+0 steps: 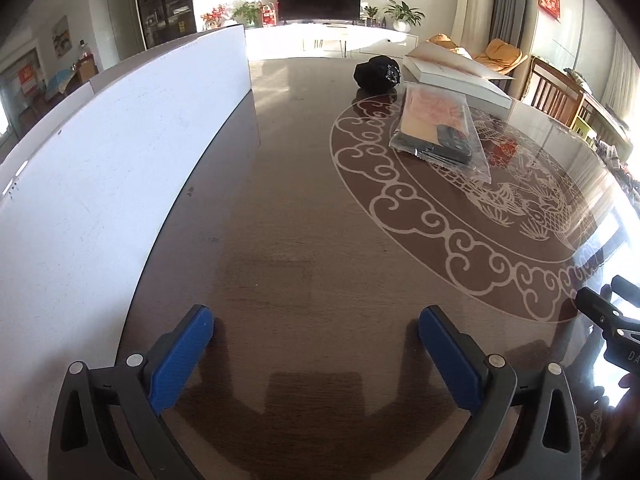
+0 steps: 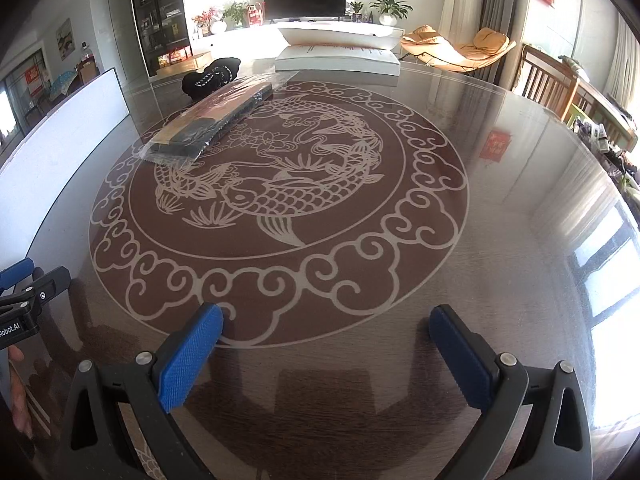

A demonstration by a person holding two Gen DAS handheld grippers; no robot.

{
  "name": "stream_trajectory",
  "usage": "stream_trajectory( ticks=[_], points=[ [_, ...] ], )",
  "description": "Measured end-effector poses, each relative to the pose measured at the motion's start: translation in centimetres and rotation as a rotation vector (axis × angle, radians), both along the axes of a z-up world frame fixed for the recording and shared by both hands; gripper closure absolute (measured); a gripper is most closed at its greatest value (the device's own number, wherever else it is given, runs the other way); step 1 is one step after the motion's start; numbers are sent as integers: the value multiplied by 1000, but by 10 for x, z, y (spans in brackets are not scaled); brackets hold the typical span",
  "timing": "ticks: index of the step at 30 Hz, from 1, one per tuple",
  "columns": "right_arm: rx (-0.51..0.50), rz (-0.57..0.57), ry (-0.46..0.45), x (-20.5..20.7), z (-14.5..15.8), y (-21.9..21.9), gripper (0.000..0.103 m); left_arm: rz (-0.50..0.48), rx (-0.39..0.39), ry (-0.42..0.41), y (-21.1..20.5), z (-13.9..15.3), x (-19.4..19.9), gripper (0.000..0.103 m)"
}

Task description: Organize objects

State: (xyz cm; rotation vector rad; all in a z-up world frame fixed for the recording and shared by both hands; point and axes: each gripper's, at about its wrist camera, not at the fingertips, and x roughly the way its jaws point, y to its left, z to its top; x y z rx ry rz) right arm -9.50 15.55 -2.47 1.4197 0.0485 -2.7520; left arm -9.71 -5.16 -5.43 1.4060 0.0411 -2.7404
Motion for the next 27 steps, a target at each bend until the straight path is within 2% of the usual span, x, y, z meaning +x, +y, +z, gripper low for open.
stream_trajectory(
  ticks=[4, 8, 16, 27],
  points=[
    [0, 0, 0, 0, 0, 0, 0, 0, 6, 0, 0, 0, 0, 0],
    [0, 0, 0, 0, 0, 0, 0, -43, 2, -4, 1, -1, -14, 0],
    [0, 0, 0, 0, 0, 0, 0, -35, 0, -2, -11, -1, -38, 0],
    [-1, 6, -14, -3, -1, 0, 0, -43, 4, -1, -13, -1, -38, 0]
  ],
)
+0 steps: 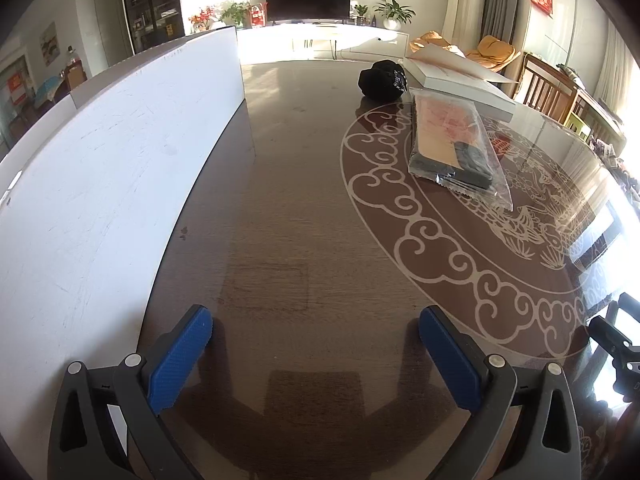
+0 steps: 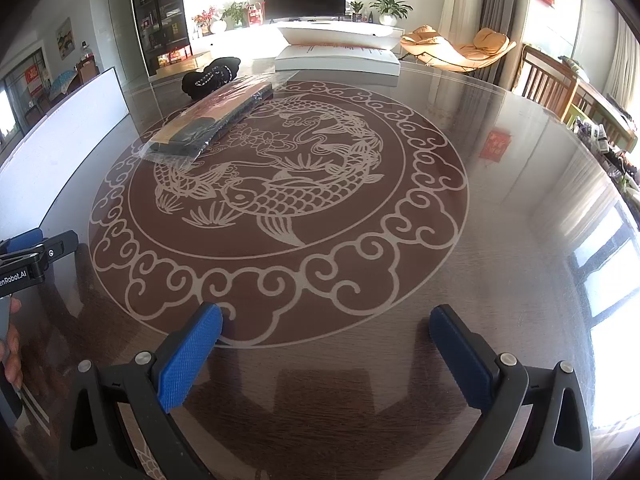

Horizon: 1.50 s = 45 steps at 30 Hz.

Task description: Organize objects

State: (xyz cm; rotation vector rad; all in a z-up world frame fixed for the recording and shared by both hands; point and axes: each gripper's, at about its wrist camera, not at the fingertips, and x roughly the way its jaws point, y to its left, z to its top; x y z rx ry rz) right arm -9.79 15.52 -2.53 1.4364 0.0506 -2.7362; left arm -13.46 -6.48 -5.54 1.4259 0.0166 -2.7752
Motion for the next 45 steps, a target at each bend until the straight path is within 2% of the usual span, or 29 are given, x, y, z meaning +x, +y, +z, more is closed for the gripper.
stream_trajectory(
  ticks=[4, 7, 9, 12, 14, 17, 19, 21, 22, 25, 28, 33, 37, 42, 45],
  points=[
    [19, 32, -11, -39, 7, -14, 0, 0, 0, 0, 0, 0, 0, 0],
    [-59, 50, 16, -87, 25, -37, 0, 0, 0, 0, 0, 0, 0, 0],
    [-108, 60, -16, -127, 30, -61, 0, 0, 0, 0, 0, 0, 0, 0],
    [-153, 29, -65, -181, 28, -94, 0, 0, 0, 0, 0, 0, 0, 0],
    [-140, -18, -101, -208, 21, -111, 0, 0, 1, 0, 0, 0, 0, 0],
    [-158, -98, -181, -228, 4, -127, 0, 0, 1, 0, 0, 0, -1, 0],
    [-103, -95, -176, -230, 1, -140, 0, 0, 2, 0, -1, 0, 0, 0],
    [11, -35, -189, -230, -5, -155, 0, 1, 2, 0, -1, 0, 0, 0],
    [12, 8, -170, -226, -5, -156, 1, 1, 2, 0, -1, 0, 0, 0],
    [14, 29, -113, -208, -1, -141, 23, 1, 2, 0, -1, 1, 1, 0],
    [8, 42, -82, -182, -2, -114, 23, 1, 2, 0, -1, 1, 0, 0],
    [11, 91, -10, -108, -3, -60, 23, 1, 2, 0, 0, 0, 0, 0],
    [5, 66, 12, -60, -1, -28, 23, 1, 0, 0, -1, 0, 0, 0],
    [3, 38, 42, -45, -2, -21, 23, 2, -1, -3, 5, -1, -8, 0],
    [7, 33, 41, -47, 0, -21, 22, -66, -1, -11, 17, 0, -40, 0]
  ],
)
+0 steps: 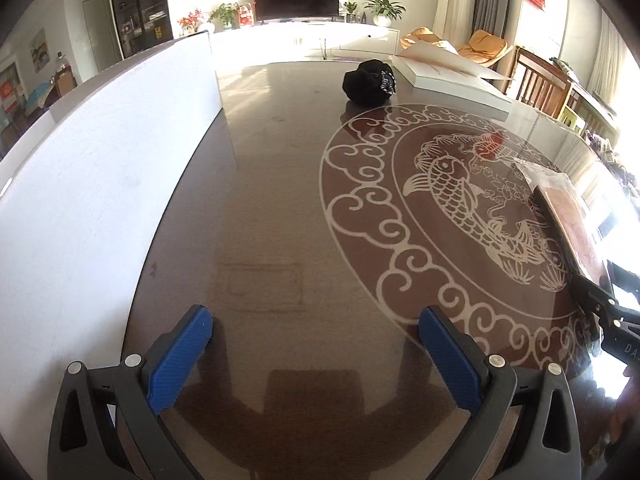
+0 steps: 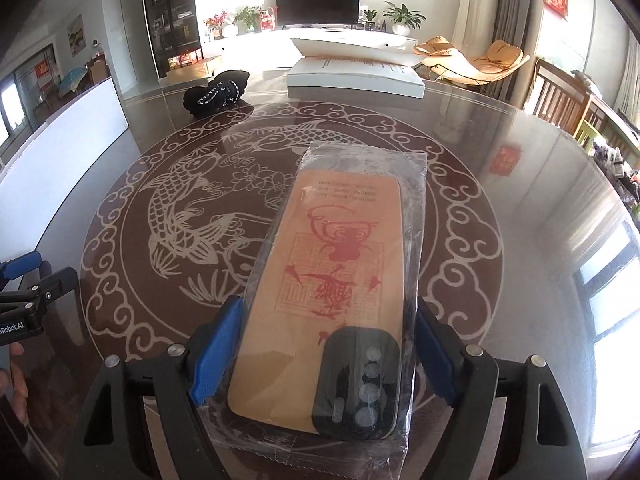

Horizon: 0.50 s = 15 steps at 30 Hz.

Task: Organize objects
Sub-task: 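Grasp the black velvet pouch with the left tool while the right tool holds the bag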

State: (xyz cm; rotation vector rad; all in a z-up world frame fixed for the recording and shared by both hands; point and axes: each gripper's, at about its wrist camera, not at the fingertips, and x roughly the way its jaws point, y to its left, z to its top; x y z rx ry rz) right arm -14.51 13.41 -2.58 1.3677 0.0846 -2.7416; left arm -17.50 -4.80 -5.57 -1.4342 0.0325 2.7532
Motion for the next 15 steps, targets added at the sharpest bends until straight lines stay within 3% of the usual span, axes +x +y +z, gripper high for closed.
stream_trajectory(
  ticks=[5, 15],
  points=[
    [0, 0, 0, -1, 0, 1, 22, -107, 2, 2, 21, 0, -77, 0],
    [0, 0, 0, -1, 0, 1, 22, -79, 2, 6, 44, 1, -211, 0]
  ],
)
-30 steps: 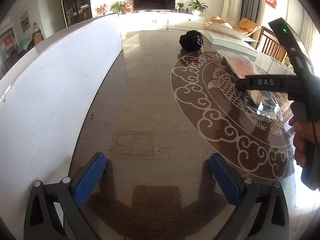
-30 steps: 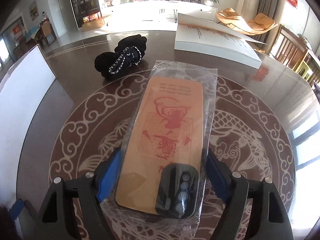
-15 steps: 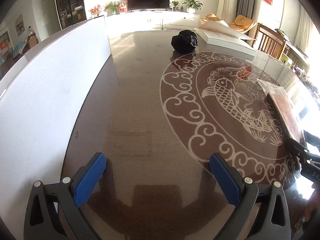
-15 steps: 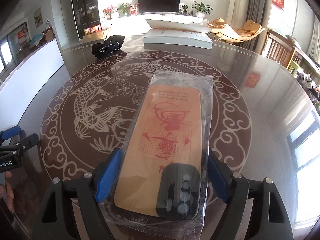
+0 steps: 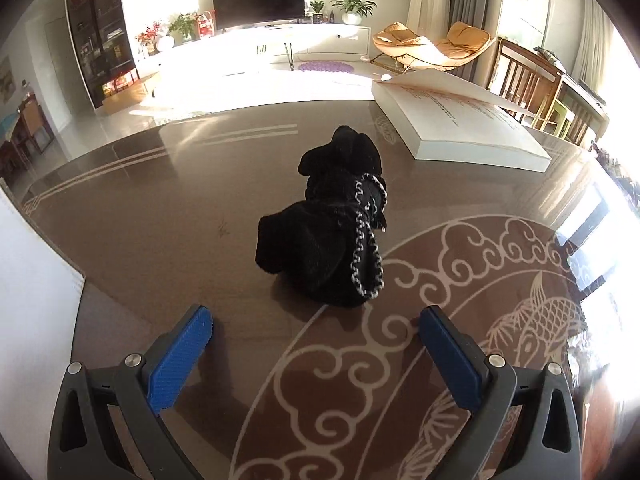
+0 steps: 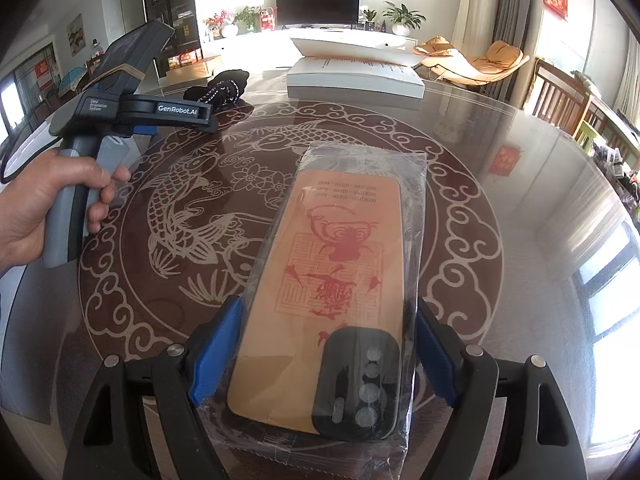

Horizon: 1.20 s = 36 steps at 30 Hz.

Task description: Organize objects

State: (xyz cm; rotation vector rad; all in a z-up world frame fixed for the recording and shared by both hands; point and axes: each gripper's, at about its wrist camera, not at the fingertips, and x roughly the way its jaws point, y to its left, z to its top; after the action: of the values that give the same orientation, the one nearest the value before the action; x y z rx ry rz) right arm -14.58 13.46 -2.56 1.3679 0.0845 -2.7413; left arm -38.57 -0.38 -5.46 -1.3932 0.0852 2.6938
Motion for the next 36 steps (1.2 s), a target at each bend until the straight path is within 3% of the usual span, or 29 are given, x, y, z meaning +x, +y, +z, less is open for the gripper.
stream_trajectory(
  ticks=[6, 9, 11, 12, 16, 28, 31, 36],
  points=[
    [0, 0, 0, 1, 0, -1, 22, -3, -1, -2, 9, 0, -45, 0],
    [-1, 0, 0, 1, 0, 0, 22, -55, -6, -12, 14, 1, -54, 0],
    [-3, 0, 0, 1, 0, -1, 22, -88, -2, 58, 13, 8, -45, 52],
    [-3, 0, 0, 1, 0, -1, 22, -87, 3, 60, 13, 9, -40, 69],
    [-3, 0, 0, 0, 0, -1, 22, -79, -5, 62, 16, 10, 2, 69],
    [-2, 0, 0, 2, 0, 0, 22, 76, 9, 60, -8, 10, 246, 68],
    [-2, 0, 0, 2, 0, 0, 22, 102, 11, 61, -8, 9, 274, 68],
    [-2, 0, 0, 2, 0, 0, 22, 111, 5, 61, -7, 8, 281, 67]
  ],
)
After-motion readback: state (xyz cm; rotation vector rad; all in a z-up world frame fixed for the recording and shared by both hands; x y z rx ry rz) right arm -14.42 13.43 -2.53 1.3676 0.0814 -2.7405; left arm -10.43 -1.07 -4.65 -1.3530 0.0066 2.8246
